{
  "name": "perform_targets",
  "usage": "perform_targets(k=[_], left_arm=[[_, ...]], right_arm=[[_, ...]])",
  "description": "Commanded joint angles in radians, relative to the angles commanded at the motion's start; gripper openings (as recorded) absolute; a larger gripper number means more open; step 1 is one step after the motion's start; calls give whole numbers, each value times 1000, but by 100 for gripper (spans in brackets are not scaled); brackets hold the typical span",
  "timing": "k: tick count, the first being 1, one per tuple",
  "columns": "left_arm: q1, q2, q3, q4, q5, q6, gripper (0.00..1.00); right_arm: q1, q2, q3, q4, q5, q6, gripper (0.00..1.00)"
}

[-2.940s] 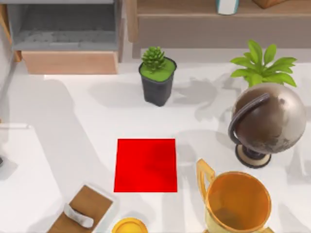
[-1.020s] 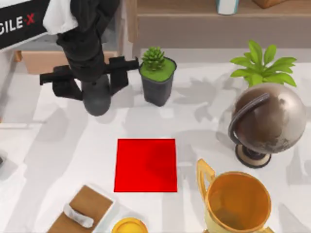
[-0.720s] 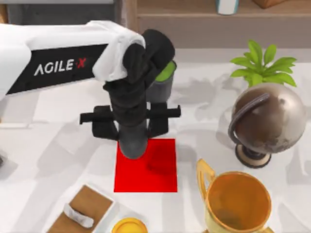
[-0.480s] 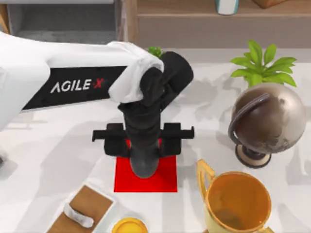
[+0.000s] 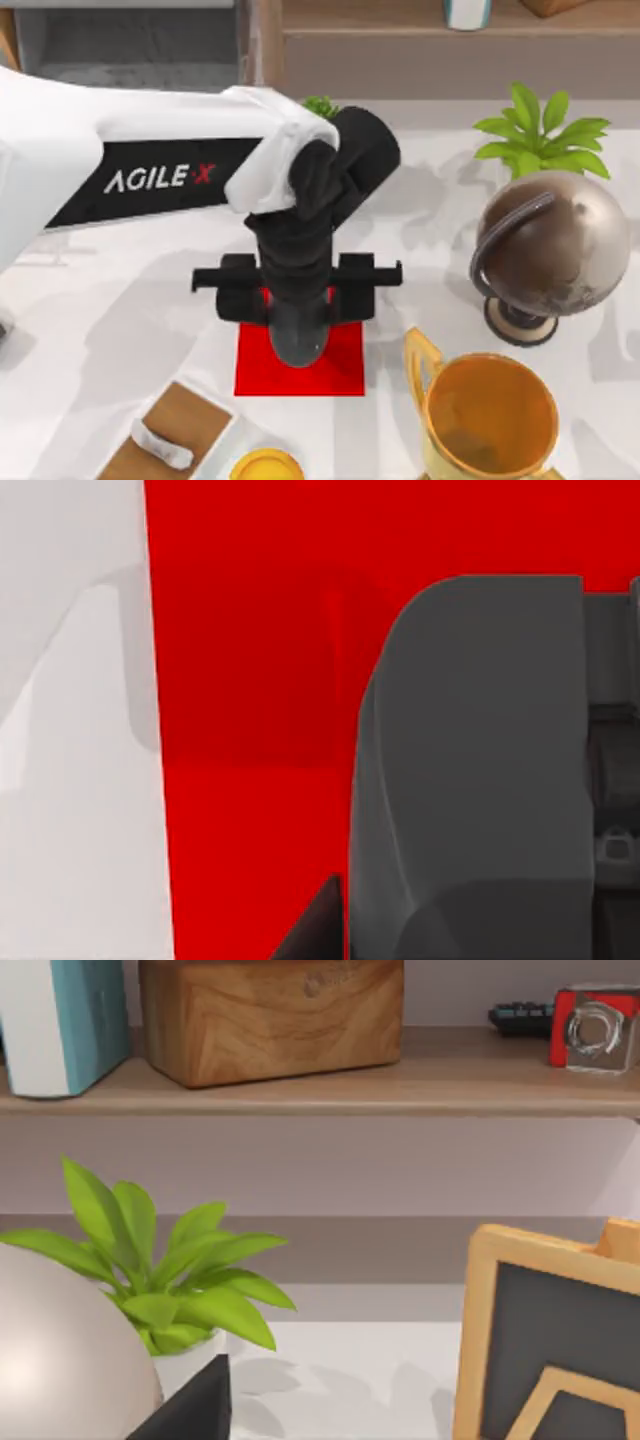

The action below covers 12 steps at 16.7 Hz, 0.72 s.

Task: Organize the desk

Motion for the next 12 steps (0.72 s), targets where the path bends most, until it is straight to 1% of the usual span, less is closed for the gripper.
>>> perform_targets(k=[12], left_arm=[[1,-32,26,22,2,0,0]], right_arm=[[0,0,0,0,0,0,100]])
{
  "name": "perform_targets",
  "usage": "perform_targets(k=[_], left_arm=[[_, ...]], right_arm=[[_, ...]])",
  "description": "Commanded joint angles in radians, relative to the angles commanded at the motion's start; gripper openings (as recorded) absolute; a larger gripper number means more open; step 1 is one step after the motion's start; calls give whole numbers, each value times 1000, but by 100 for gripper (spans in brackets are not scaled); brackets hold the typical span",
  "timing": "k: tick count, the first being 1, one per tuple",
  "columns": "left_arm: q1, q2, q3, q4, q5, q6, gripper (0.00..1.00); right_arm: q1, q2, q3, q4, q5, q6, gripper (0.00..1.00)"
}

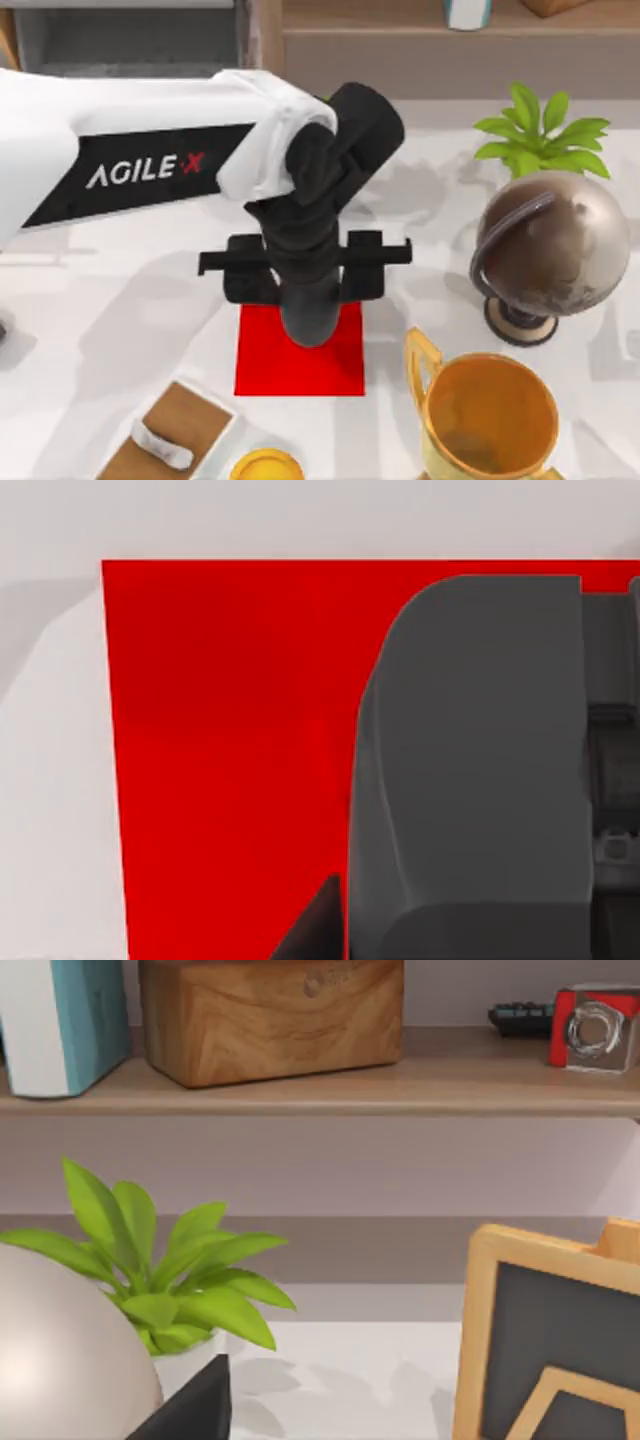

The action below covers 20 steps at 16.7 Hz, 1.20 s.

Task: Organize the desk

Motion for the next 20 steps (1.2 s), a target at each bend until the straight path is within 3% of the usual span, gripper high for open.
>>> perform_targets(k=[17,20], left_arm=[[-3,51,-49,13,-1,-1,0],[-3,51,-49,13,-1,-1,23]], right_arm=[[0,0,0,0,0,0,100],[0,0,0,0,0,0,100]])
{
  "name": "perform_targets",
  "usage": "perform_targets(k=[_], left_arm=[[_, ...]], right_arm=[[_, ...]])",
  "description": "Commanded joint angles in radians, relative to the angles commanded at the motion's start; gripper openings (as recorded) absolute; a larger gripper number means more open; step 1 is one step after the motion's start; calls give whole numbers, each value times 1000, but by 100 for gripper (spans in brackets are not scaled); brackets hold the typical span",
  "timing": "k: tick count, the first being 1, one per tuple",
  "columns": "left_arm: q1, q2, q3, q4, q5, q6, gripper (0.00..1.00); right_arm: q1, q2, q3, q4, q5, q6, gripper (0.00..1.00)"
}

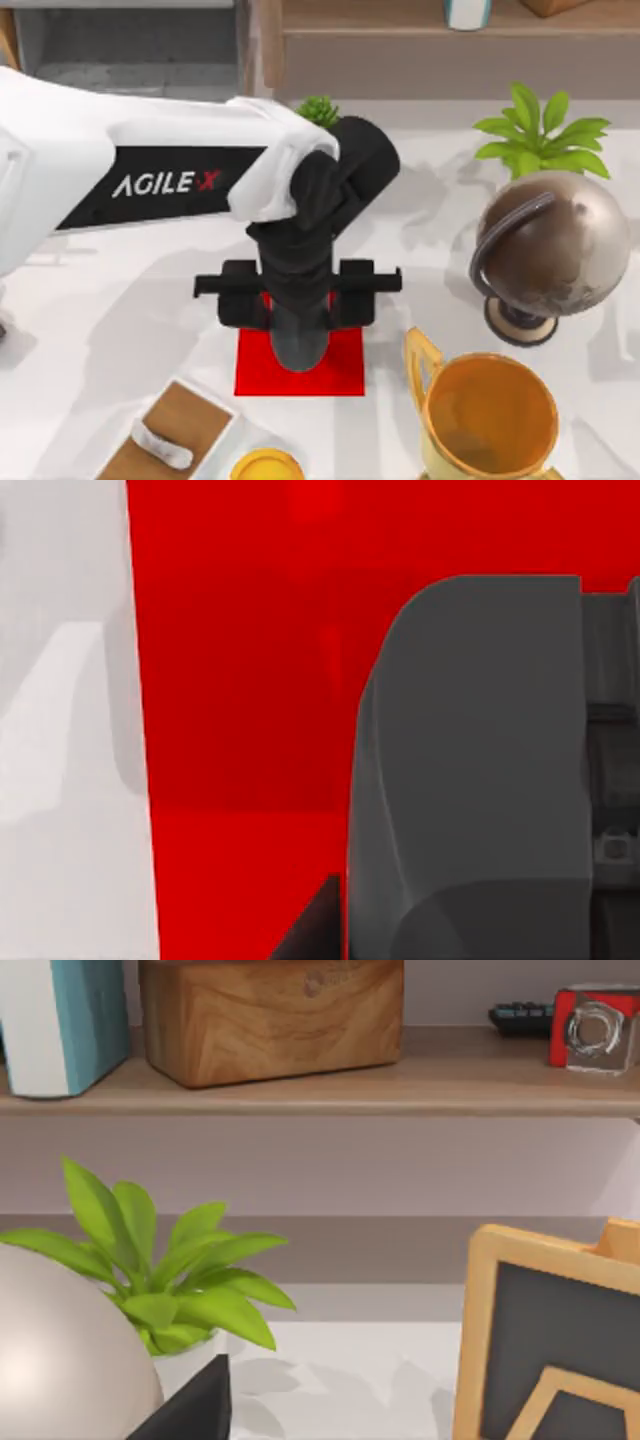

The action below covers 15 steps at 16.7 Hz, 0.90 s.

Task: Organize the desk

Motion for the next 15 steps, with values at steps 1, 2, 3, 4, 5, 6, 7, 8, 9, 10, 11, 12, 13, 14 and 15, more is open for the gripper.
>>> perform_targets(k=[1,2,3,4,5,6,7,8,9,10,11,12,13,14,15], left_arm=[[0,0,0,0,0,0,30],[0,0,0,0,0,0,38],[0,0,0,0,0,0,45],[0,0,0,0,0,0,53],[0,0,0,0,0,0,60],[0,0,0,0,0,0,68],[0,0,0,0,0,0,75],[0,0,0,0,0,0,83],[0,0,0,0,0,0,90],[0,0,0,0,0,0,98],[0,0,0,0,0,0,100],[0,0,0,0,0,0,100],[0,0,0,0,0,0,100],[0,0,0,0,0,0,100],[0,0,0,0,0,0,100]], right_arm=[[0,0,0,0,0,0,100],[0,0,0,0,0,0,100],[0,0,0,0,0,0,100],[0,0,0,0,0,0,100],[0,0,0,0,0,0,100],[0,0,0,0,0,0,100],[0,0,0,0,0,0,100],[0,0,0,0,0,0,100],[0,0,0,0,0,0,100],[0,0,0,0,0,0,100],[0,0,0,0,0,0,100],[0,0,0,0,0,0,100],[0,0,0,0,0,0,100],[0,0,0,0,0,0,100],[0,0,0,0,0,0,100]])
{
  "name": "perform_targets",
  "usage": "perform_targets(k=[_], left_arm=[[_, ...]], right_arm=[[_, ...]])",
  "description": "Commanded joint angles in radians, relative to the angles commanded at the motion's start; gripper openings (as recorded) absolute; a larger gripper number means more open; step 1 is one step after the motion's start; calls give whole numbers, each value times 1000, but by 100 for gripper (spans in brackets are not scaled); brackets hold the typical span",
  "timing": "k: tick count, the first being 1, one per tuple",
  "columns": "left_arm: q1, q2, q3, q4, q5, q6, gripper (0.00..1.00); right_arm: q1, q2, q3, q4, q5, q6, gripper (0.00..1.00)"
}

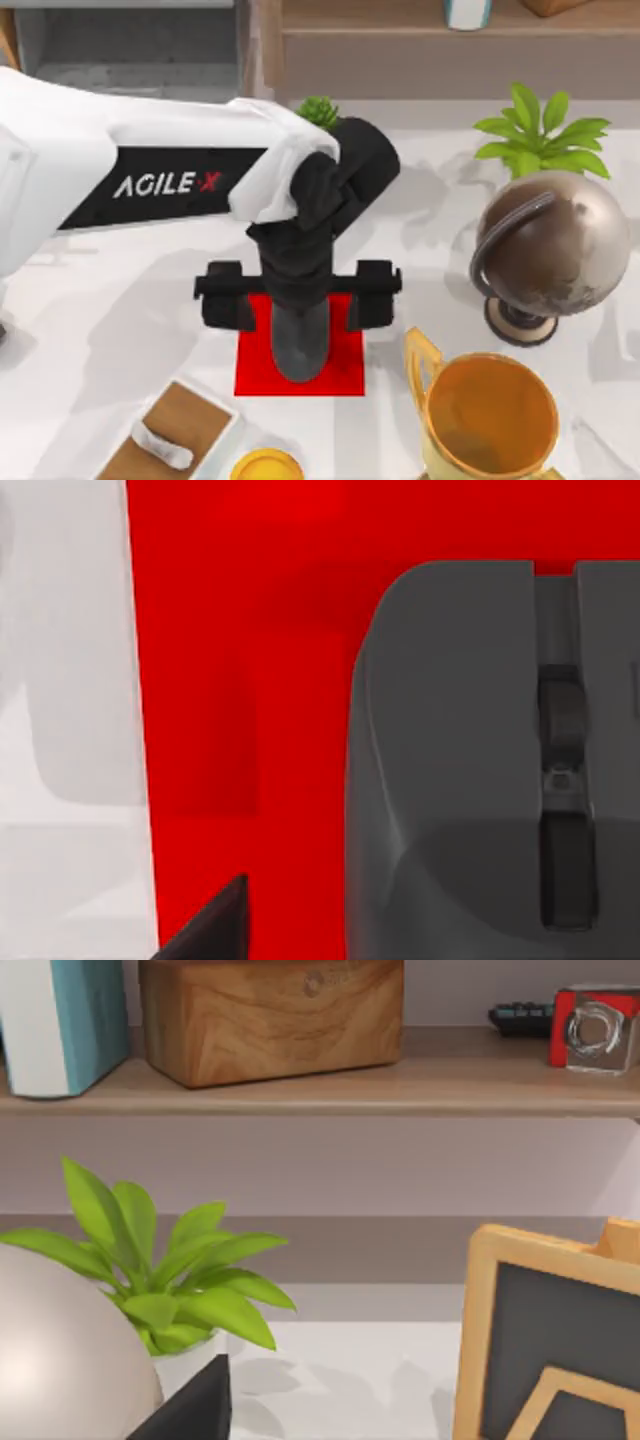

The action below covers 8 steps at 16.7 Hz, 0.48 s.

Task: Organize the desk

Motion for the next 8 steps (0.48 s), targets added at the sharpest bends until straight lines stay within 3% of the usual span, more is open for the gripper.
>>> perform_targets(k=[8], left_arm=[[47,-26,-21,55,18,57,100]], right_arm=[[0,0,0,0,0,0,100]])
